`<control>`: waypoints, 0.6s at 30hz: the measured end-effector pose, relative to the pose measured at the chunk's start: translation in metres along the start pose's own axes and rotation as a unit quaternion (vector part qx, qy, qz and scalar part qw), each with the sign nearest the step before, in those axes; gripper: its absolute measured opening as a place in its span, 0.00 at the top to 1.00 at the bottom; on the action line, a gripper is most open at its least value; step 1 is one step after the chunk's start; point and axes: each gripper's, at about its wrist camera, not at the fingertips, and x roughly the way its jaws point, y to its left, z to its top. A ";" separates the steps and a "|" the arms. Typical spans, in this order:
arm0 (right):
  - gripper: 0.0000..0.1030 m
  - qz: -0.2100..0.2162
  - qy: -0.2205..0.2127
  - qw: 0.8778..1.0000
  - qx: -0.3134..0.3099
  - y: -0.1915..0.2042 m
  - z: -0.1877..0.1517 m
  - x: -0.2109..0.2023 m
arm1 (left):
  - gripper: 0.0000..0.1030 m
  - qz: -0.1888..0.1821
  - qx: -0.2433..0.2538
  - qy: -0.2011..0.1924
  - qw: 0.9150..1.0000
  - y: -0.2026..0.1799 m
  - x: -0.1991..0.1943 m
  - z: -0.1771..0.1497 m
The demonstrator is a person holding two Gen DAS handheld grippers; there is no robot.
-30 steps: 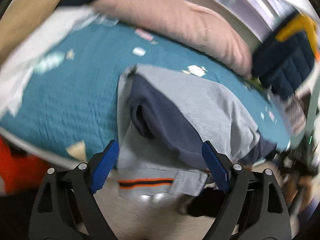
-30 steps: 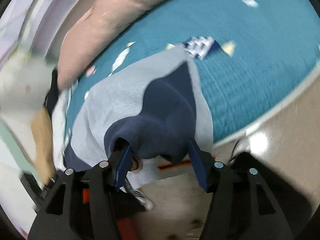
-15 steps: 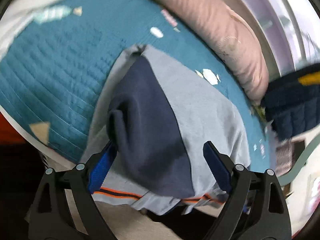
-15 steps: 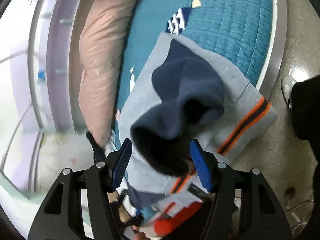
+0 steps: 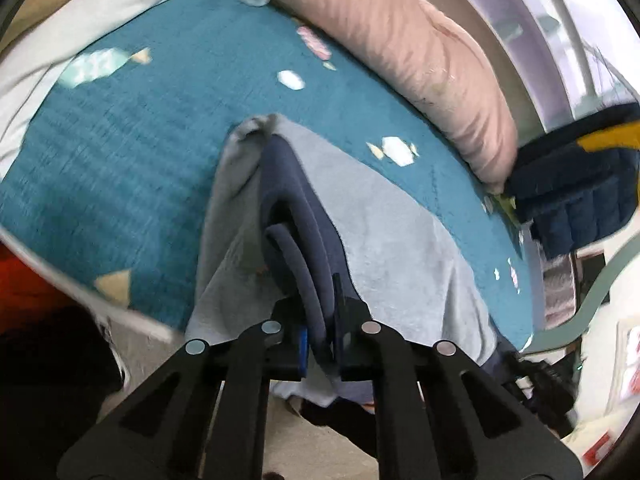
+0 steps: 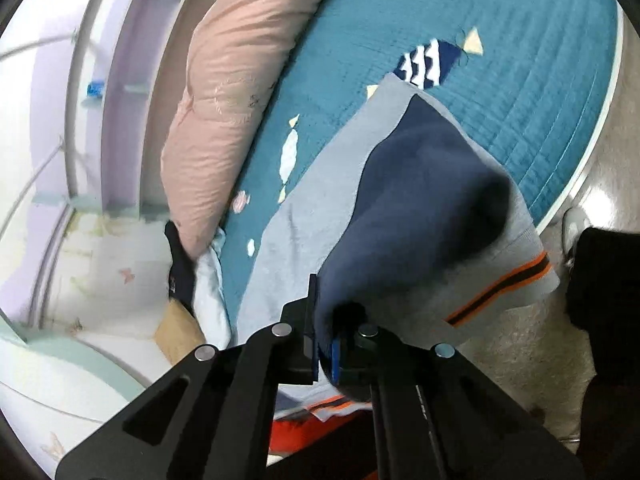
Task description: Fold large clothes
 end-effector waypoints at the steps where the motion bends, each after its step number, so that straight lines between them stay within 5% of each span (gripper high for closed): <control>1: 0.96 -0.024 0.007 1.000 -0.003 -0.004 0.000 0.009 | 0.92 0.010 0.003 0.007 1.000 0.003 0.001 -0.003; 5: 0.95 -0.118 0.044 0.992 -0.007 -0.042 -0.017 0.043 | 0.92 0.070 0.001 0.066 0.995 0.031 0.039 -0.022; 7: 0.89 -0.110 0.035 0.993 0.011 -0.056 -0.024 0.051 | 0.86 0.079 -0.004 0.080 0.994 0.039 0.055 -0.029; 9: 0.76 -0.132 0.028 0.991 -0.014 -0.054 -0.024 0.051 | 0.77 0.078 -0.008 0.055 0.995 0.038 0.048 -0.031; 11: 0.68 -0.153 0.025 0.987 -0.040 -0.047 -0.023 0.043 | 0.31 0.097 -0.013 0.048 0.994 0.035 0.036 -0.031; 15: 0.59 -0.215 -0.012 0.974 -0.074 -0.035 -0.016 0.005 | 0.28 0.133 0.034 -0.018 0.990 0.016 -0.004 -0.029; 18: 0.59 -0.231 -0.076 0.963 -0.116 -0.015 -0.007 -0.021 | 0.21 0.164 0.142 -0.072 0.974 -0.024 -0.021 -0.024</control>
